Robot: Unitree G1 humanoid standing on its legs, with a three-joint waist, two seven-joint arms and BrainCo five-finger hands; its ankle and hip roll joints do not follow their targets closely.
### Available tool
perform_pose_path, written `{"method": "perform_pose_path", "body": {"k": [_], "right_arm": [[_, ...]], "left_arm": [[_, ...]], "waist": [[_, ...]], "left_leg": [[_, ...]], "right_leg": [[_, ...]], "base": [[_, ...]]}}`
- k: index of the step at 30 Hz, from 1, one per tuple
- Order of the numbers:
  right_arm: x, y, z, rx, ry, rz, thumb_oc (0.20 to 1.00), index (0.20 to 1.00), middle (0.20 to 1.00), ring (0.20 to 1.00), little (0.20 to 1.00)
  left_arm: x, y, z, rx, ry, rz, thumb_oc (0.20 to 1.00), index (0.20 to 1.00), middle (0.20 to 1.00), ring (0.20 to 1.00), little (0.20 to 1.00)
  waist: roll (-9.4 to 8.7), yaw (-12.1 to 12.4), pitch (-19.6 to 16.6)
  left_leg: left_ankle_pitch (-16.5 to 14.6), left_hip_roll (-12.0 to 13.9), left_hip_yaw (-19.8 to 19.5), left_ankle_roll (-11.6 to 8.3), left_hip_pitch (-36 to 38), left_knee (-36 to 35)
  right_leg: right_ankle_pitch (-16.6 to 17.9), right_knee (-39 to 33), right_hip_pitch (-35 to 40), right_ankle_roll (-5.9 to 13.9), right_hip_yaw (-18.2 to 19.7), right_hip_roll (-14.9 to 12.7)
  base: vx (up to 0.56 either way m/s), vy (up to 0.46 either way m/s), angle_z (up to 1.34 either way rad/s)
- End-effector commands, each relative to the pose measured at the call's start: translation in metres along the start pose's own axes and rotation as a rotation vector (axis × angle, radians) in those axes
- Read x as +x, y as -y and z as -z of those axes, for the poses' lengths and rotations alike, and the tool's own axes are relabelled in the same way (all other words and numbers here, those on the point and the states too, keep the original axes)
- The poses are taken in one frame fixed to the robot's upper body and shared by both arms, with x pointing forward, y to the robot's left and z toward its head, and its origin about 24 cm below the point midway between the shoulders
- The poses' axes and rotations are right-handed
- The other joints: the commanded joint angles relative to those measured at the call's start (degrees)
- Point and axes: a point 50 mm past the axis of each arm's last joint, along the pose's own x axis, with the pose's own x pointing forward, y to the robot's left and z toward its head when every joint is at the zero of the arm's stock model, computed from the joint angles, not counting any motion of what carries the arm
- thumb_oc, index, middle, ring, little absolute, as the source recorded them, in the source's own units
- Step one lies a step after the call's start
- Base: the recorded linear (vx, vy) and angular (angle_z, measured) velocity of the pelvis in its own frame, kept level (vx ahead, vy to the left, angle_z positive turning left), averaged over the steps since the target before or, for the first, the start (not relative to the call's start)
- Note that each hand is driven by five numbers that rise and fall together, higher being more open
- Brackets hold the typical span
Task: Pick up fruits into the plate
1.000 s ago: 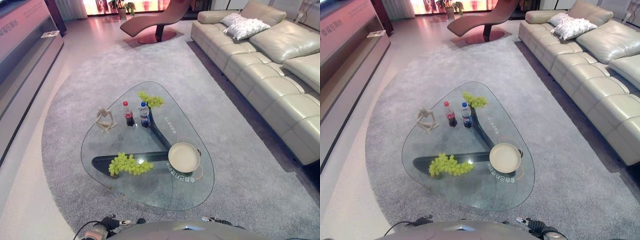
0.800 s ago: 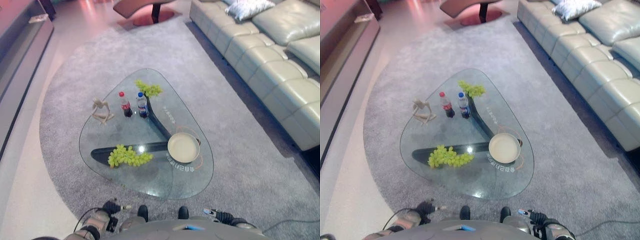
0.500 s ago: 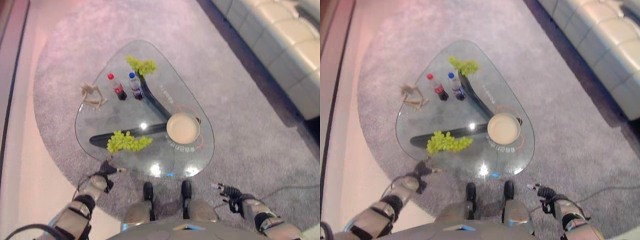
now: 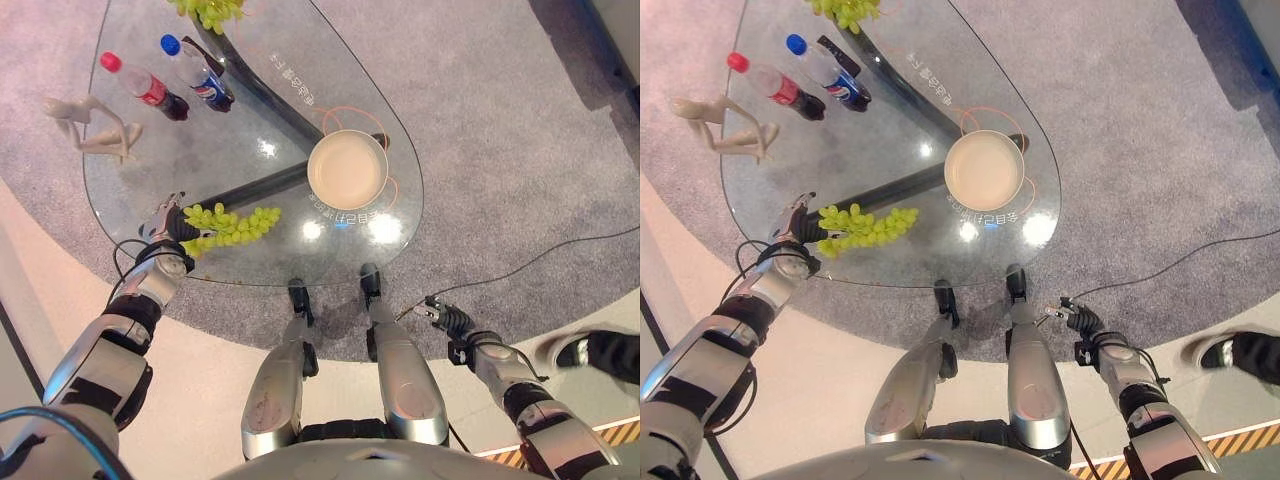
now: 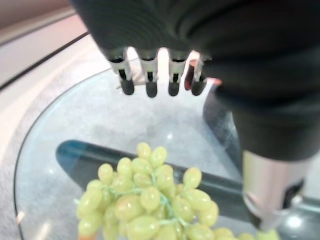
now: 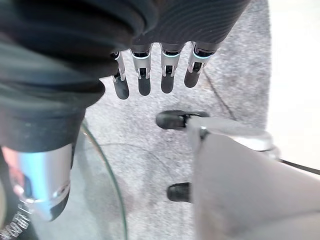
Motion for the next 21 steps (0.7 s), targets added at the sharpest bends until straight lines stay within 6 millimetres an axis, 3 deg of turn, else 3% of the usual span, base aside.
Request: {"method": "perform_pose_path", "body": {"k": [1,10,15,21], "right_arm": [[-0.004,0.000,0.001,0.035,0.038,0.008,1.000,1.000,1.000,1.000,1.000],[0.002,-0.009,-0.023,0.106,0.146,-0.010,1.000,1.000,1.000,1.000,1.000],[0.001,-0.008,-0.029,0.147,0.182,-0.024,1.000,1.000,1.000,1.000,1.000],[-0.001,-0.004,-0.039,0.211,0.255,-0.023,1.000,1.000,1.000,1.000,1.000]], "left_arm": [[0.013,-0.044,0.017,0.202,-0.082,-0.096,1.000,1.000,1.000,1.000,1.000],[0.025,-0.067,-0.001,0.382,-0.087,-0.128,1.000,1.000,1.000,1.000,1.000],[0.027,-0.067,-0.004,0.468,-0.087,-0.076,1.000,1.000,1.000,1.000,1.000],[0.022,-0.049,0.003,0.632,-0.038,-0.008,1.000,1.000,1.000,1.000,1.000]], "waist": [[-3.37,-0.70,-1.41],[-4.96,-1.68,-1.41],[-5.11,-2.10,-1.41],[-5.21,-2.27,-1.41]], "left_leg": [[-8.45,-1.69,-2.93,1.04,-8.13,12.13],[-7.86,-1.96,-2.30,1.01,-16.35,14.75],[-8.10,-2.22,-2.55,0.98,-19.25,16.21],[-8.47,-2.61,-3.23,0.92,-23.68,18.87]], "right_leg": [[-5.93,12.40,-9.99,1.56,3.25,-0.16],[-4.84,14.68,-18.57,1.23,4.26,1.97],[-5.08,16.03,-21.33,1.10,4.62,2.64],[-5.27,18.29,-25.43,0.97,4.92,3.37]], "base": [[-0.05,0.005,-0.08],[-0.04,-0.011,-0.06],[-0.01,-0.005,-0.04],[0.00,0.000,0.00]]}}
